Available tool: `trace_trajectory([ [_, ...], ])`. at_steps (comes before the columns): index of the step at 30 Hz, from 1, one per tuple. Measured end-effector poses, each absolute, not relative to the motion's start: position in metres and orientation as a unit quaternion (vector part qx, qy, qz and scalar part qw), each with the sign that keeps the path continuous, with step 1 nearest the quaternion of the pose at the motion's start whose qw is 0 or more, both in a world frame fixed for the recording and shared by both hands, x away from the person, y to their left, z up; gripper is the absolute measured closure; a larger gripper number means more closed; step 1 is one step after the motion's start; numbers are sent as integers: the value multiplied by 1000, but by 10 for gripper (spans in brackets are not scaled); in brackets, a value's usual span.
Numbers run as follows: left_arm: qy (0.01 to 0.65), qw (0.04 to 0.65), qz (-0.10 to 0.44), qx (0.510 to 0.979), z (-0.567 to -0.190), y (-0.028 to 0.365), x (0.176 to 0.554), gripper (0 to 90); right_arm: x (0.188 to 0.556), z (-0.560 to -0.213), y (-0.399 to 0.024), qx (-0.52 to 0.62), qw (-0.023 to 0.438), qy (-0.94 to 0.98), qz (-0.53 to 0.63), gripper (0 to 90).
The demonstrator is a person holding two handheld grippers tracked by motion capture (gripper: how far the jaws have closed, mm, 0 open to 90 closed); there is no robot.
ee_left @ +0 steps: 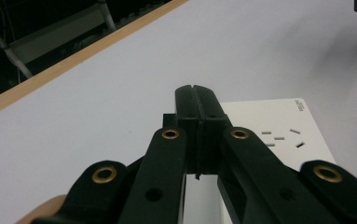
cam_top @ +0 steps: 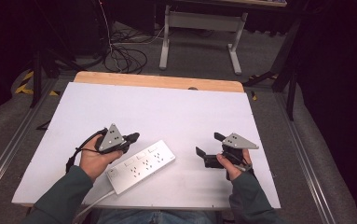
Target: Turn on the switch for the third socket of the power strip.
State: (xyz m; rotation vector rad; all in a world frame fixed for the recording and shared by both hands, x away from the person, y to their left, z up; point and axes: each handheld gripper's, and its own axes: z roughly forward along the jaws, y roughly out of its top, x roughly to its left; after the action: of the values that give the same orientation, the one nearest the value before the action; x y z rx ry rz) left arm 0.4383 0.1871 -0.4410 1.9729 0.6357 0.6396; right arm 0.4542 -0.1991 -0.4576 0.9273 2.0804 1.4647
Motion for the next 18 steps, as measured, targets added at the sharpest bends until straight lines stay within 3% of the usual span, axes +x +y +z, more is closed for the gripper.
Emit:
trace_trajectory([
  [18,244,455,242,821,-444,176,442,900,454,-458,-198,334,215,752,526,65],
])
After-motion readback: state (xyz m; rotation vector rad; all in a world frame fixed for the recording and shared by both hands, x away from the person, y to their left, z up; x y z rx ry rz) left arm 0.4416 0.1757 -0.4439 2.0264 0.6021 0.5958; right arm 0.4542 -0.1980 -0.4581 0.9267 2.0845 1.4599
